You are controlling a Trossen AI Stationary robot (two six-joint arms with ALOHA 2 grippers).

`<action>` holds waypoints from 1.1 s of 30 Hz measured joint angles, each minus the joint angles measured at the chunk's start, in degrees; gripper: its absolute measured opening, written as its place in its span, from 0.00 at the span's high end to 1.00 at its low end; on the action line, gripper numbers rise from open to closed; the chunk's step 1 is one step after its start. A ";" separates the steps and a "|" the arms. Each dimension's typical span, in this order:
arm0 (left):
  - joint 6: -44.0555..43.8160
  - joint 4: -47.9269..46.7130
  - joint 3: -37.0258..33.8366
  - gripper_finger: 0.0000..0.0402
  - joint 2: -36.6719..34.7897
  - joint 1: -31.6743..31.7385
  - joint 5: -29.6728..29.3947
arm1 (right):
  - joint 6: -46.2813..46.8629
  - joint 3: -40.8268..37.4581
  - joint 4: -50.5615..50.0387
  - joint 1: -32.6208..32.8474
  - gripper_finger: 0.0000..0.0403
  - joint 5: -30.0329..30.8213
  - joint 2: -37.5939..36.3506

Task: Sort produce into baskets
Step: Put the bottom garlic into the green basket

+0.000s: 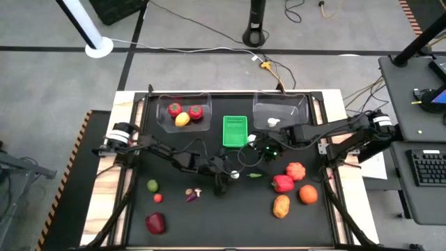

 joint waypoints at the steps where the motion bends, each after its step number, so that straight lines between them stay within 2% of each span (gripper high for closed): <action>1: -0.14 0.08 0.00 0.61 0.26 0.00 -0.02 | 0.02 0.00 -0.02 -0.11 0.50 -0.02 0.00; 7: -0.85 1.84 0.00 0.75 2.33 0.07 -0.50 | 0.45 0.00 -0.01 -0.23 0.50 0.00 0.04; 13: -1.63 4.55 0.00 0.97 3.14 0.07 -0.07 | 0.48 0.00 -0.05 -0.23 0.50 0.00 0.04; 28: -3.11 3.62 -0.02 1.00 1.41 0.07 -0.57 | 0.48 0.00 -0.07 -0.23 0.50 0.00 0.04; 33: -5.72 3.55 -0.02 0.96 1.34 0.05 -0.62 | 0.40 0.00 -0.05 -0.23 0.50 0.00 0.04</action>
